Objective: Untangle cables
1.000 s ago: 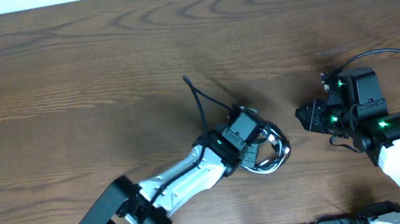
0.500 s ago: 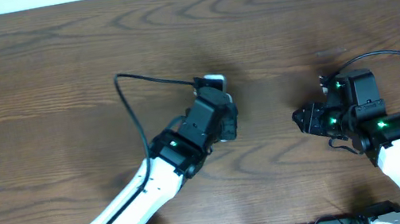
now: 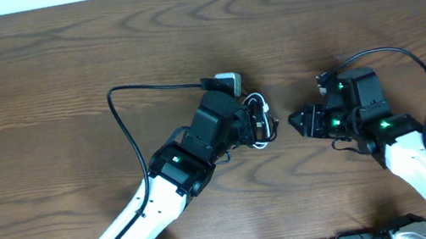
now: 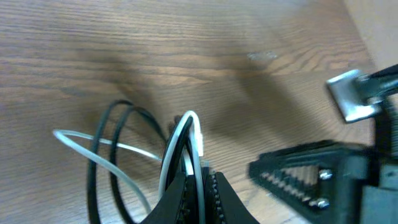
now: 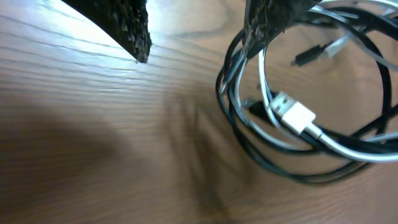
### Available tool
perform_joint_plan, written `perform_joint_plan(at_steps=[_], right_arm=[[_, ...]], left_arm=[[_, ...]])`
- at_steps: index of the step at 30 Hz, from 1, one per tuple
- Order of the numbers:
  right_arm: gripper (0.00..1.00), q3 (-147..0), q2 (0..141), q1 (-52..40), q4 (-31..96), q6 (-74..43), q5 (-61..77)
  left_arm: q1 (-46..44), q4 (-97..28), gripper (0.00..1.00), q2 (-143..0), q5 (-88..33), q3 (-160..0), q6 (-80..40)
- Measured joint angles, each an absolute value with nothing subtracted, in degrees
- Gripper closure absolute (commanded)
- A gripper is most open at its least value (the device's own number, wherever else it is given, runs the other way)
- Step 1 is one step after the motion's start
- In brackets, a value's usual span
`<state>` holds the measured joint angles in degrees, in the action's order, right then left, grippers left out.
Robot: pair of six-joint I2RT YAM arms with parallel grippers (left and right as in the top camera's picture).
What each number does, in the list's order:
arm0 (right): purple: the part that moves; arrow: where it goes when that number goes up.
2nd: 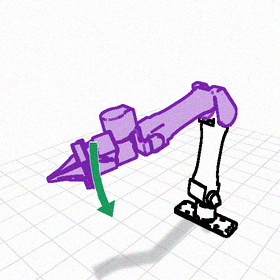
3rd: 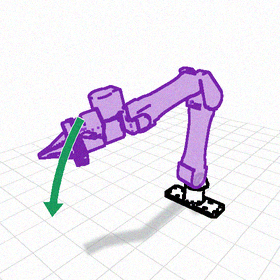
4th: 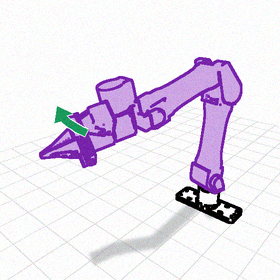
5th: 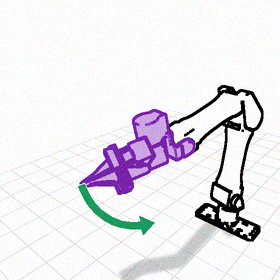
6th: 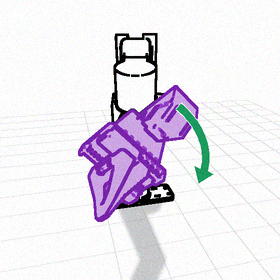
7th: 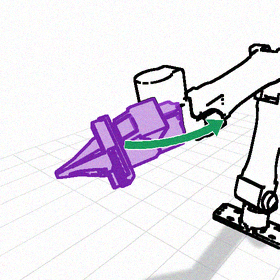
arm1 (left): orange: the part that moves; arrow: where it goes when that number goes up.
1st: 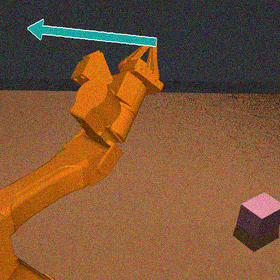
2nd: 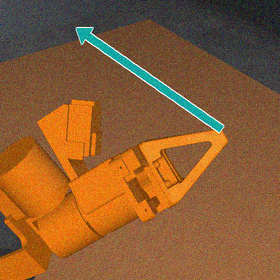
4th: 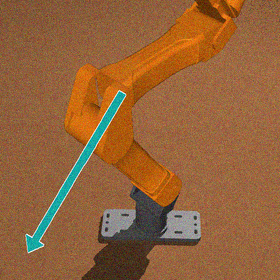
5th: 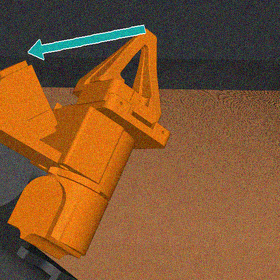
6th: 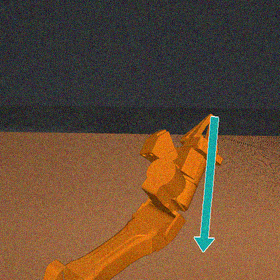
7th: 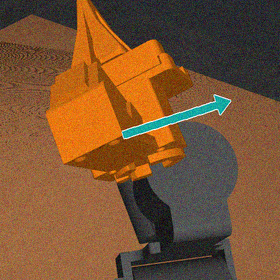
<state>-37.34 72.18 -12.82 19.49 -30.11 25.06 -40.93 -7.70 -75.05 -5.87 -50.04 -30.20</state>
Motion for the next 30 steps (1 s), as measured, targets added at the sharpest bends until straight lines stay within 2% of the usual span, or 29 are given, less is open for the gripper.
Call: perform_joint_plan(at_steps=[17, 18, 20, 22, 24, 30], right_arm=[[0.49, -37.3, 74.2, -18.8, 12.5, -36.7, 28.1], [0.51, -37.3, 74.5, -19.2, 12.3, -37.0, 28.0], [0.67, -37.3, 75.1, -19.7, 11.6, -37.5, 27.5], [0.73, -37.3, 75.7, -20.2, 10.9, -38.4, 27.0], [0.98, -37.3, 76.4, -20.6, 10.3, -38.7, 26.5], [0.99, -37.3, 79.4, -21.3, 9.6, -39.7, 25.0]], left_arm=[[-40.9, -1.9, 0.90, -75.0, -8.3, -50.0, -34.5], [-40.9, -1.3, 0.90, -75.0, -8.6, -50.0, -34.8], [-40.9, 0.3, 0.90, -75.0, -9.3, -50.0, -35.0], [-40.9, 1.8, 0.90, -75.0, -10.0, -50.0, -35.3], [-40.9, 2.5, 0.90, -75.0, -10.5, -50.0, -35.9], [-40.9, 3.4, 0.90, -75.0, -10.9, -50.0, -37.1]])
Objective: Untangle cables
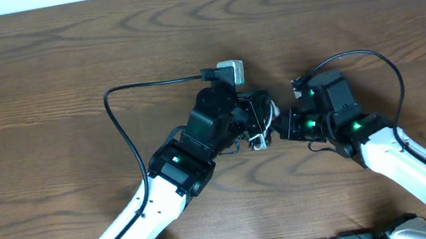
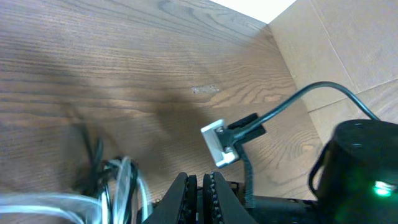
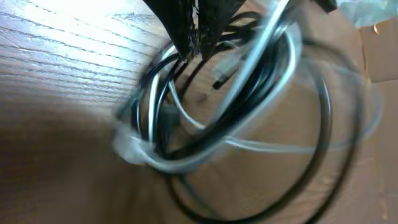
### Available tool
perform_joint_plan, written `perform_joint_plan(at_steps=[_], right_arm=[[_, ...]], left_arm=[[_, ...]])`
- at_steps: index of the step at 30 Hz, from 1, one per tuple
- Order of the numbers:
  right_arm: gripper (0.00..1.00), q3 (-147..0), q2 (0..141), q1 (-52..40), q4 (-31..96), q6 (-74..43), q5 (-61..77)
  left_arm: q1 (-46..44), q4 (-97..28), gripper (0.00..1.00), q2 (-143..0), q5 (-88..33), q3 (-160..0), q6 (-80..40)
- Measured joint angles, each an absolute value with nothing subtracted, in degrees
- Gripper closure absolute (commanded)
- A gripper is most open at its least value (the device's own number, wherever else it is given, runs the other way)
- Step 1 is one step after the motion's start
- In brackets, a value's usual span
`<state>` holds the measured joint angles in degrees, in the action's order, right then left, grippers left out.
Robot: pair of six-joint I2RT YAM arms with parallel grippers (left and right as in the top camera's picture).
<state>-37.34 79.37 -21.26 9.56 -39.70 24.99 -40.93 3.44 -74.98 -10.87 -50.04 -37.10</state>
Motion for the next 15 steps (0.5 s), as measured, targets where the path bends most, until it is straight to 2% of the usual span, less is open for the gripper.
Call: perform_joint_plan(at_steps=[6, 7, 8, 9, 10, 11, 13, 15], right_arm=[[0.99, -37.3, 79.6, -21.2, 9.7, -40.0, 21.5], [0.95, -37.3, 79.6, -21.1, 9.7, -39.9, 21.2], [0.83, -37.3, 79.6, -21.0, 9.8, -40.0, 21.0], [0.60, -37.3, 79.6, -21.0, 10.0, -40.1, 20.9], [0.46, -37.3, 79.6, -20.9, 10.1, -40.2, 20.8], [0.36, -37.3, 79.6, -20.9, 10.2, -39.9, 20.8], [0.28, -37.3, 79.6, -20.9, 10.2, -39.6, 20.7], [0.27, -37.3, 79.6, -21.1, 10.5, -39.0, 20.3]], left_arm=[[-40.6, 2.1, 0.89, -75.0, -10.9, -50.0, -36.9], [-40.4, 1.4, 0.90, -75.0, -10.9, -50.0, -36.8], [-40.1, 0.7, 0.90, -75.0, -10.8, -50.0, -36.7], [-39.9, 0.2, 0.90, -75.0, -10.9, -50.0, -36.6], [-39.7, -0.3, 0.90, -75.0, -10.8, -50.0, -36.3], [-39.5, -0.7, 0.89, -75.0, -10.8, -50.0, -36.0], [-39.4, -1.4, 0.90, -75.0, -10.8, -50.0, -35.5], [-39.4, -2.3, 0.90, -75.0, -10.3, -50.0, -34.7]])
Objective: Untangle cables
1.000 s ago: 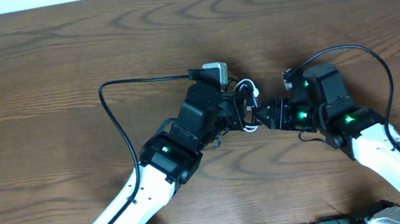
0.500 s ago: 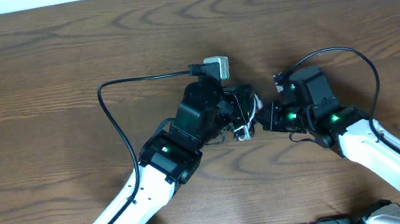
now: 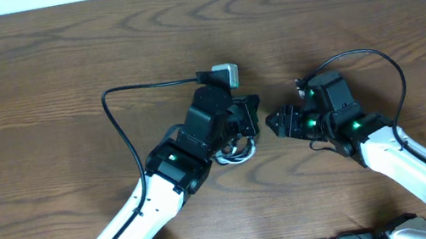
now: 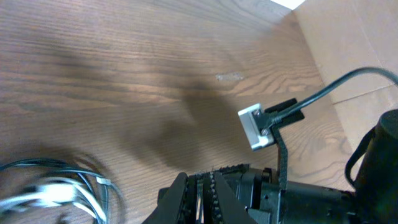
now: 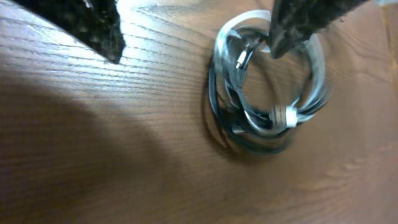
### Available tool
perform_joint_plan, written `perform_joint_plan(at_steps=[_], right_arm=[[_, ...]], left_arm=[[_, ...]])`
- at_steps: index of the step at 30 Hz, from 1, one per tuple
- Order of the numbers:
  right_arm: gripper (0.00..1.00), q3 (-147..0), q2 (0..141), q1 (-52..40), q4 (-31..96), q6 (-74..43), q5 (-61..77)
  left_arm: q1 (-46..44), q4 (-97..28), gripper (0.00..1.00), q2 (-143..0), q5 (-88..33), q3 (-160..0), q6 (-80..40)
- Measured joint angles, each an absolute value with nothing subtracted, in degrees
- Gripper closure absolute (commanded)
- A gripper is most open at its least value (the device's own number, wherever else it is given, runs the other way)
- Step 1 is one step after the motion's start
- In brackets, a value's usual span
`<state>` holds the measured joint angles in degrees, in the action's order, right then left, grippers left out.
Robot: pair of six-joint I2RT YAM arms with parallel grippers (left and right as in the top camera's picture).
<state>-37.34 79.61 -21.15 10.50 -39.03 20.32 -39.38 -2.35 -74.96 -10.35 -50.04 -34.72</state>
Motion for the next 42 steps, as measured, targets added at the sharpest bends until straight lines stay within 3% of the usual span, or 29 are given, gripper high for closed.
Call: perform_joint_plan(at_steps=[7, 12, 30, 42], right_arm=[[0.26, -37.3, 79.6, -21.3, 15.0, -38.8, 16.6], [0.25, -37.3, 79.6, -21.3, 17.9, -39.0, 12.7], [0.18, -37.3, 79.6, -21.2, 17.9, -40.2, 10.2], [0.17, -37.3, 79.6, -21.2, 17.8, -40.2, 10.5]], left_arm=[[-39.4, -11.6, 0.83, -74.9, -3.0, -50.0, -31.8], [-39.4, -19.9, 0.62, -74.9, 4.3, -50.1, -30.4], [-39.4, -23.6, 0.62, -89.8, 9.7, -50.0, -32.1], [-38.3, -23.5, 0.62, -91.6, 14.6, -50.0, -32.8]])
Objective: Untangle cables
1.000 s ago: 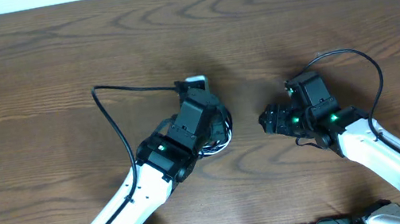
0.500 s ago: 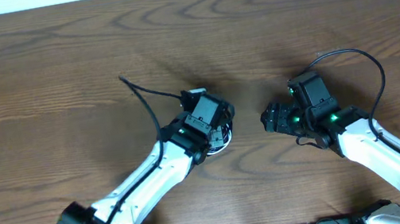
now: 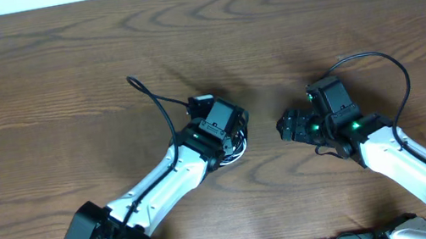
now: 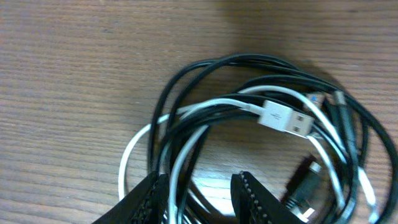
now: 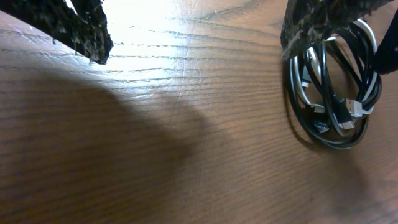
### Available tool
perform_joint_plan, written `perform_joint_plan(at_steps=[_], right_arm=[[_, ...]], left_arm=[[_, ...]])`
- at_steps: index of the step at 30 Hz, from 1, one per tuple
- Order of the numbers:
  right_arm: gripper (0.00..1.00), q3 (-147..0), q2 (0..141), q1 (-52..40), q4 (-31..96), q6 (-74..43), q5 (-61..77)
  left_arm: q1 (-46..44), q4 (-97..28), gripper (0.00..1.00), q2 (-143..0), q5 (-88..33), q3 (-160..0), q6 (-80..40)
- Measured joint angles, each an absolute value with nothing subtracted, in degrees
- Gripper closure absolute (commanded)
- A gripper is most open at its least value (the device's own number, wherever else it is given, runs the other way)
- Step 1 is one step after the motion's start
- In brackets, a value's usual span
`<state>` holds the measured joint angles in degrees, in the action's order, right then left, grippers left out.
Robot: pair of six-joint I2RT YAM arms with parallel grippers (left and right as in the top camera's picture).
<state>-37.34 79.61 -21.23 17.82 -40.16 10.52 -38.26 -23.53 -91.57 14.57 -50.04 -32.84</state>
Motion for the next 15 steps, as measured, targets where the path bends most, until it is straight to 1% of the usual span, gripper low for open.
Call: perform_joint_plan(at_steps=[15], right_arm=[[0.15, -37.3, 79.6, -21.2, 17.3, -40.2, 10.9]], left_arm=[[-37.5, -23.5, 0.62, -96.4, 14.9, -50.0, -32.8]])
